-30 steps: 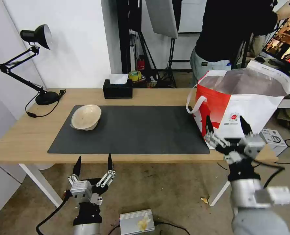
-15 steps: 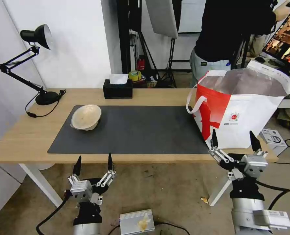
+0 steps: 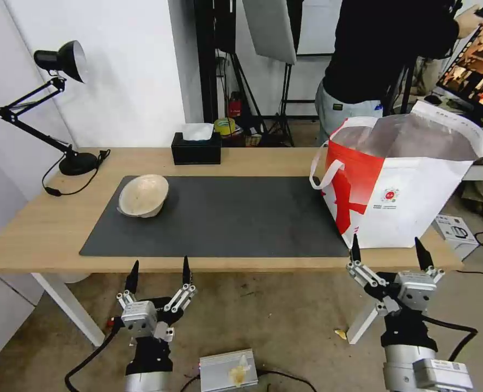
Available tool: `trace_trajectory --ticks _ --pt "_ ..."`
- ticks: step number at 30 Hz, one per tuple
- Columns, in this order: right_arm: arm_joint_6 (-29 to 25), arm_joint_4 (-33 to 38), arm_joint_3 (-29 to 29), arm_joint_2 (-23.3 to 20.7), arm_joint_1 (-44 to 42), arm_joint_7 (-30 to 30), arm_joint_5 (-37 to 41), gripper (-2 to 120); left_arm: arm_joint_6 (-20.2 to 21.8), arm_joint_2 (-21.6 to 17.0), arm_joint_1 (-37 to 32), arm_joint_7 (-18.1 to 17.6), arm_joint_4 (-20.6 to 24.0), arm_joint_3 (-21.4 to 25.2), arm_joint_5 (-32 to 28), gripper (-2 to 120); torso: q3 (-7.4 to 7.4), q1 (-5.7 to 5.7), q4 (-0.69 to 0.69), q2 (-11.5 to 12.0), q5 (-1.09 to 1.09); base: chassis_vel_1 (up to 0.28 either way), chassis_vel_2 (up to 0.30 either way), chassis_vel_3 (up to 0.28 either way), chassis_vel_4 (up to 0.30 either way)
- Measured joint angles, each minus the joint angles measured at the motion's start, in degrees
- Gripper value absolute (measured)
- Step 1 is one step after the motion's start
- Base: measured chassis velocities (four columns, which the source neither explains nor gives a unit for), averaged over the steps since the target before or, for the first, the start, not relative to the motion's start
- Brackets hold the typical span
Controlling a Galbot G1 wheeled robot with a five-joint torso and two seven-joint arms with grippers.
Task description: Pick up the trash from the table and place it into the takeout bag.
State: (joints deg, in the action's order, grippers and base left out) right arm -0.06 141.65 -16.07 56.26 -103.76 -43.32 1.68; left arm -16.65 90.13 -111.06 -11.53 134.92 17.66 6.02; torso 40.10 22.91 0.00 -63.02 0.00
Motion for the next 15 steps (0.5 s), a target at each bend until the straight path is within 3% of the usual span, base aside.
trace_trajectory --ticks 15 --pt "1.87 -1.92 3.47 -0.44 -0.43 -0.52 0.02 100 0.19 0.46 0.62 0.01 -0.77 0.16 -0.12 100 0.0 0.0 0.0 0.0 0.0 0.0 0.0 0.0 0.0"
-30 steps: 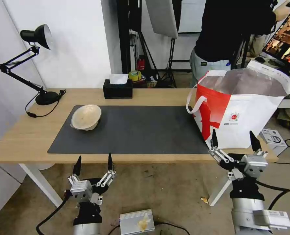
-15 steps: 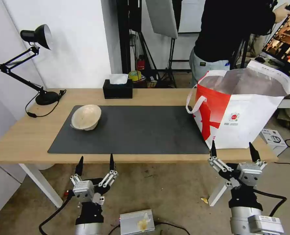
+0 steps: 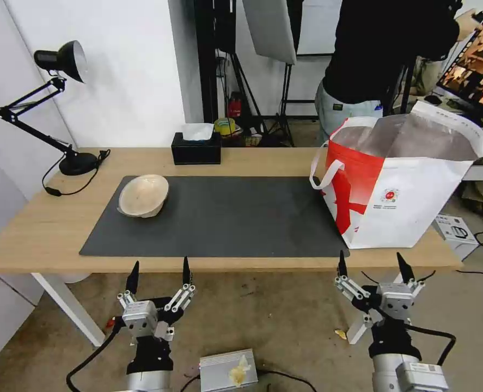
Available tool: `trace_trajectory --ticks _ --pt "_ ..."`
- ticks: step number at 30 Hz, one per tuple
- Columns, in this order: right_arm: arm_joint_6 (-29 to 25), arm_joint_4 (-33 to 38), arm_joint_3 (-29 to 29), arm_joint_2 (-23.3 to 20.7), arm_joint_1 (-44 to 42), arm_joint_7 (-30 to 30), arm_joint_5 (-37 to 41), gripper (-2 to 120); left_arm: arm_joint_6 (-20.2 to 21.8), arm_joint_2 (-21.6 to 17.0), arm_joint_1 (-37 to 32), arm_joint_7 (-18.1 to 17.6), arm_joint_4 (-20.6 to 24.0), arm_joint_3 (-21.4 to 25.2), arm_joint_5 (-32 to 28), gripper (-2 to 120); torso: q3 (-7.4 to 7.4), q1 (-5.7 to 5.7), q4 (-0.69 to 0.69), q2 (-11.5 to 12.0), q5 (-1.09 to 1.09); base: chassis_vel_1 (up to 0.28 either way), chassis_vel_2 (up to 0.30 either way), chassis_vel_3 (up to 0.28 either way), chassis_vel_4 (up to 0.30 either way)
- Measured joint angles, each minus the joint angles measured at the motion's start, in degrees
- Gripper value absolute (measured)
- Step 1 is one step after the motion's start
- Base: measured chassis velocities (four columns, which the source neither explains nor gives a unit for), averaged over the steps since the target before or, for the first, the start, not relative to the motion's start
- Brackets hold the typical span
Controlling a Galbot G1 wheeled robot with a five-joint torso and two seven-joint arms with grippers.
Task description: Pick up the trash from the table and place it into the takeout bag.
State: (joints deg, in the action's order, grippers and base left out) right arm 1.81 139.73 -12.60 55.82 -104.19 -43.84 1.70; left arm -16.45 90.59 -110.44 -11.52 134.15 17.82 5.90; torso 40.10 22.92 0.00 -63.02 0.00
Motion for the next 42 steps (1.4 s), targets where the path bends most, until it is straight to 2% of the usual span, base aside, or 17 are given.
trace_trajectory --ticks 42 --pt "1.74 -0.33 1.82 -0.65 -0.64 -0.73 0.6 100 0.16 0.53 0.12 0.0 0.32 0.35 -0.36 100 0.0 0.0 0.0 0.0 0.0 0.0 0.0 0.0 0.0"
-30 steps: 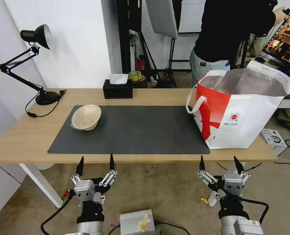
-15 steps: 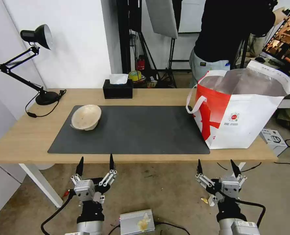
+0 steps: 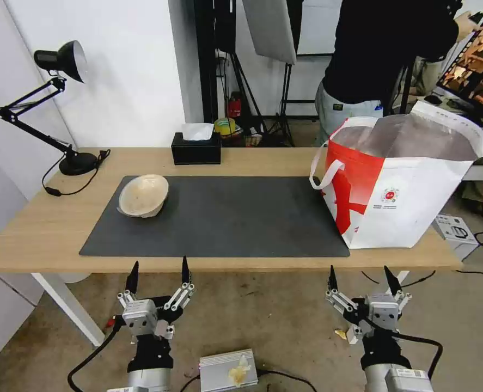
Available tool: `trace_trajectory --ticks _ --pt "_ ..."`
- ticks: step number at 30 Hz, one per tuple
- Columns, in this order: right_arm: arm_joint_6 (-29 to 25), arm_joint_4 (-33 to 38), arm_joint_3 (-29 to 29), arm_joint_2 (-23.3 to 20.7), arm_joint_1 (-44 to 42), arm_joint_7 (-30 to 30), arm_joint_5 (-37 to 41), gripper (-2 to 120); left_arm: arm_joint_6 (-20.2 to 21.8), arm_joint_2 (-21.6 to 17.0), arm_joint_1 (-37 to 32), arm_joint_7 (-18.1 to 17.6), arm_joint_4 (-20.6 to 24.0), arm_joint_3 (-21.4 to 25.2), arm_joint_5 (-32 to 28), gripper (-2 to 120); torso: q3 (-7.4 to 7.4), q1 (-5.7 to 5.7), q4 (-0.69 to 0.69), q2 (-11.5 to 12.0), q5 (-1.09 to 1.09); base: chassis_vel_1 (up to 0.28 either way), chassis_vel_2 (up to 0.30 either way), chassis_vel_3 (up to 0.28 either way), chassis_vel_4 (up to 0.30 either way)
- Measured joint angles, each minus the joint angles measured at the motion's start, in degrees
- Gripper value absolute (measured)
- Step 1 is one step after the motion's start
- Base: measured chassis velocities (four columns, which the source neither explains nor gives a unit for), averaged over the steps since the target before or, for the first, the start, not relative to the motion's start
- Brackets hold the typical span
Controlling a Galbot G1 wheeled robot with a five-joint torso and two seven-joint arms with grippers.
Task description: Pick up the trash from the table and place it into the takeout bag.
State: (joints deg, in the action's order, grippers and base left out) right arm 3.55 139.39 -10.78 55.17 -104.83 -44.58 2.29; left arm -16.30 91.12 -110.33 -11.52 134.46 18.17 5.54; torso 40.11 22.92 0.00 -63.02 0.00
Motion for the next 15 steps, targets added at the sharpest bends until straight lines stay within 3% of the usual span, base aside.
trace_trajectory --ticks 7,15 --pt "0.0 0.03 0.0 0.0 0.0 0.02 0.0 100 0.03 -0.02 0.07 -0.08 0.86 0.12 -1.09 100 0.0 0.0 0.0 0.0 0.0 0.0 0.0 0.0 0.0" --pt "-0.01 0.03 -0.01 0.0 0.0 0.03 0.0 100 3.92 -1.62 0.76 -2.8 4.39 0.6 -10.98 100 0.0 0.0 0.0 0.0 0.0 0.0 0.0 0.0 0.0"
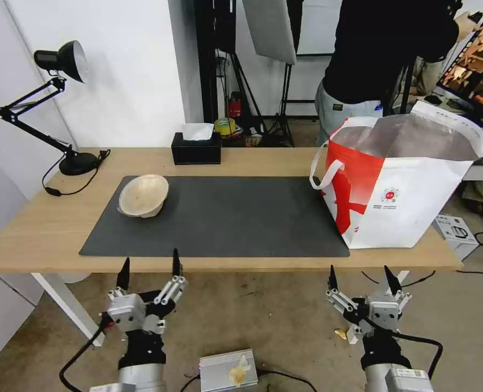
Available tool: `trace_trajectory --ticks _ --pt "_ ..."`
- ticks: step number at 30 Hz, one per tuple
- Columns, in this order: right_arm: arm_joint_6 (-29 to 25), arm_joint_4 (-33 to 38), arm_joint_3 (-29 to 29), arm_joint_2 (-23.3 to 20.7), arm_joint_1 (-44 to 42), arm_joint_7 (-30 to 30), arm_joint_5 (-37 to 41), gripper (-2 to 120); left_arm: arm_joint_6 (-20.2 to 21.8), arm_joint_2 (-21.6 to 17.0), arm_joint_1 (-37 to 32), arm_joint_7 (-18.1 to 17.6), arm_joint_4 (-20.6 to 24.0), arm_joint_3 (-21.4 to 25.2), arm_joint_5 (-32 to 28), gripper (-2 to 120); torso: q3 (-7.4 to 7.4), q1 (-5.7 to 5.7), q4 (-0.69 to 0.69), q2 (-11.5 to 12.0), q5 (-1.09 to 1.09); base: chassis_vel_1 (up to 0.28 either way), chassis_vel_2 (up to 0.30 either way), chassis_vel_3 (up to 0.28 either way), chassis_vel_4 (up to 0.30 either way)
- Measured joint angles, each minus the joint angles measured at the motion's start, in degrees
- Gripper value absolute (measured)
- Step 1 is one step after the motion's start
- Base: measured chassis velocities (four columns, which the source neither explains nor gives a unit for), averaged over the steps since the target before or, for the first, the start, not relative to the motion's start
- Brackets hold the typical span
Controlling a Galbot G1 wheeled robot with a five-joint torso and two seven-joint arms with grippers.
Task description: Pick up the trash from the table and place it into the takeout bag.
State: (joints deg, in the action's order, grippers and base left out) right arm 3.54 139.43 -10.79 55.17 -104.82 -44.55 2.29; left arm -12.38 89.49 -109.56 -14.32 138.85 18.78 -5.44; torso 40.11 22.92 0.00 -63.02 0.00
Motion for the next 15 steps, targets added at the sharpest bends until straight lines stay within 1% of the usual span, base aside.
trace_trajectory --ticks 3,4,5,7,9,10,11,13,14,15 --pt "-0.01 0.0 0.0 0.0 0.0 0.0 0.0 100 1.68 -1.24 0.23 -2.85 2.66 0.6 -7.97 100 0.0 0.0 0.0 0.0 0.0 0.0 0.0 0.0 0.0" --pt "-0.01 0.0 0.0 0.0 0.0 0.0 0.0 100 1.94 -1.46 0.23 -3.47 3.31 0.79 -9.7 100 0.0 0.0 0.0 0.0 0.0 0.0 0.0 0.0 0.0" --pt "-0.01 0.0 0.0 0.0 0.0 0.0 0.0 100 1.94 -1.46 0.23 -3.47 3.31 0.79 -9.7 100 0.0 0.0 0.0 0.0 0.0 0.0 0.0 0.0 0.0" --pt "-0.02 0.0 0.0 0.0 0.0 0.0 0.0 100 2.89 -2.0 0.12 -5.16 4.41 1.52 -14.98 100 0.0 0.0 0.0 0.0 0.0 0.0 0.0 0.0 0.0" --pt "-0.03 0.0 0.0 0.0 0.0 0.0 0.0 100 3.35 -2.56 0.4 -6.37 4.58 2.27 -19.01 100 0.0 0.0 -0.01 0.0 0.0 0.0 0.0 0.0 0.0" --pt "-0.03 0.0 0.0 0.0 0.0 0.0 0.0 100 3.44 -2.99 0.85 -6.95 4.6 2.56 -20.35 100 0.0 0.0 0.0 0.0 0.0 0.0 0.0 0.0 0.0" --pt "-0.03 0.0 0.0 0.0 0.0 0.0 0.0 100 3.44 -2.99 0.85 -6.95 4.6 2.56 -20.35 100 0.0 0.0 0.0 0.0 0.0 0.0 0.0 0.0 0.0" --pt "-0.04 0.0 0.0 0.0 0.0 0.01 0.0 100 3.74 -3.71 1.72 -7.7 4.61 2.93 -23.81 100 0.0 0.0 0.0 0.0 0.0 0.0 0.0 0.0 0.0" --pt "-0.05 0.0 -0.01 0.0 0.0 0.01 0.0 100 4.43 -4.39 2.88 -8.72 4.61 3.24 -27.34 100 0.0 0.0 0.0 0.0 0.01 0.0 0.0 0.0 0.0" --pt "-0.05 0.0 0.0 0.0 0.0 0.0 0.0 100 4.92 -4.76 3.49 -9.35 4.61 3.5 -29.28 100 0.0 0.0 0.0 0.0 0.0 0.0 0.0 0.0 0.0"
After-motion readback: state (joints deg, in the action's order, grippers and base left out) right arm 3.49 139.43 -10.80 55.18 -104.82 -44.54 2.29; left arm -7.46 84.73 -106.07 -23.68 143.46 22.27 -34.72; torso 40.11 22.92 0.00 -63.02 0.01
